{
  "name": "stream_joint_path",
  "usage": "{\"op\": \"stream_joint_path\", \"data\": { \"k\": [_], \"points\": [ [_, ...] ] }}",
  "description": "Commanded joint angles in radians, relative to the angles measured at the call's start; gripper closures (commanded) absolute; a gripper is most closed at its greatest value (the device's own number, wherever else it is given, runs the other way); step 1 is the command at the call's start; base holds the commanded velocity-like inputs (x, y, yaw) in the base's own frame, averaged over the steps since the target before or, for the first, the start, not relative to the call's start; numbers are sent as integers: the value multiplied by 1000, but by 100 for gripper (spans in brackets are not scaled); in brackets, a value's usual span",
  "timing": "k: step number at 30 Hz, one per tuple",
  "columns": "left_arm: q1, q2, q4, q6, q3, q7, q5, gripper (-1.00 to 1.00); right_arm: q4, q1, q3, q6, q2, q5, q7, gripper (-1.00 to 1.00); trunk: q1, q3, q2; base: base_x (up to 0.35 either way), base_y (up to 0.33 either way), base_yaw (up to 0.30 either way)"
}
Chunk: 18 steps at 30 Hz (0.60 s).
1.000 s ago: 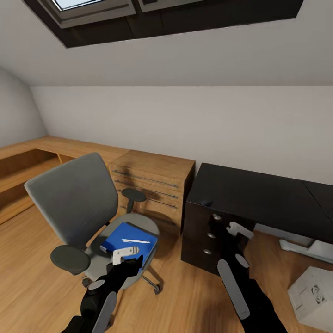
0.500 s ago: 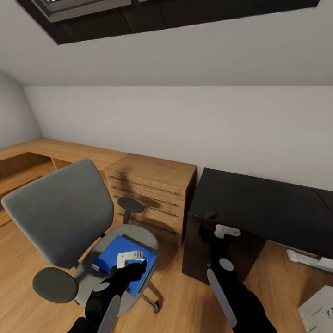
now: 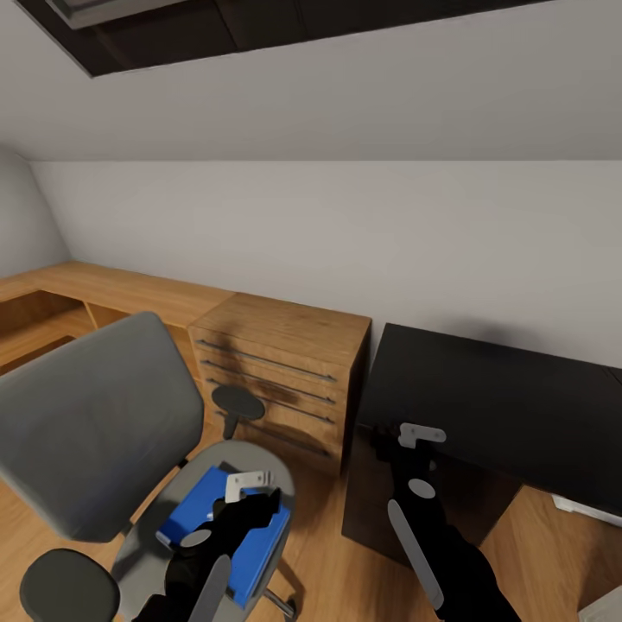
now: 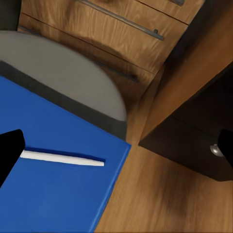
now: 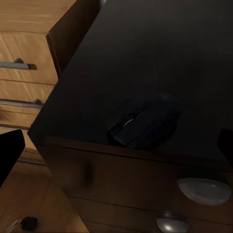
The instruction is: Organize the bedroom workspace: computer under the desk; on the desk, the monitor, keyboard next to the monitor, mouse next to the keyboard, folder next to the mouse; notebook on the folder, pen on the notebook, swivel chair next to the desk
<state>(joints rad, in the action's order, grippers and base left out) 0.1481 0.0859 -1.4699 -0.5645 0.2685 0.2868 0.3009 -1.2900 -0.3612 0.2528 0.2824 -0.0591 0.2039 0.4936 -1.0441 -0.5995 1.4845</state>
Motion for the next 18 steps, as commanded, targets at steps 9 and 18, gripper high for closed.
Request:
{"op": "stream_joint_path", "data": {
  "k": [9, 18],
  "points": [
    [1, -2, -1, -3, 22, 10, 10, -100, 4, -3, 0, 8, 2, 6, 7, -100, 0, -1, 1, 119, 0, 0],
    [1, -2, -1, -3, 26, 10, 10, -100, 6, -4, -15, 9, 2, 5, 7, -100, 0, -1, 1, 60, 0, 0]
  ]
}}
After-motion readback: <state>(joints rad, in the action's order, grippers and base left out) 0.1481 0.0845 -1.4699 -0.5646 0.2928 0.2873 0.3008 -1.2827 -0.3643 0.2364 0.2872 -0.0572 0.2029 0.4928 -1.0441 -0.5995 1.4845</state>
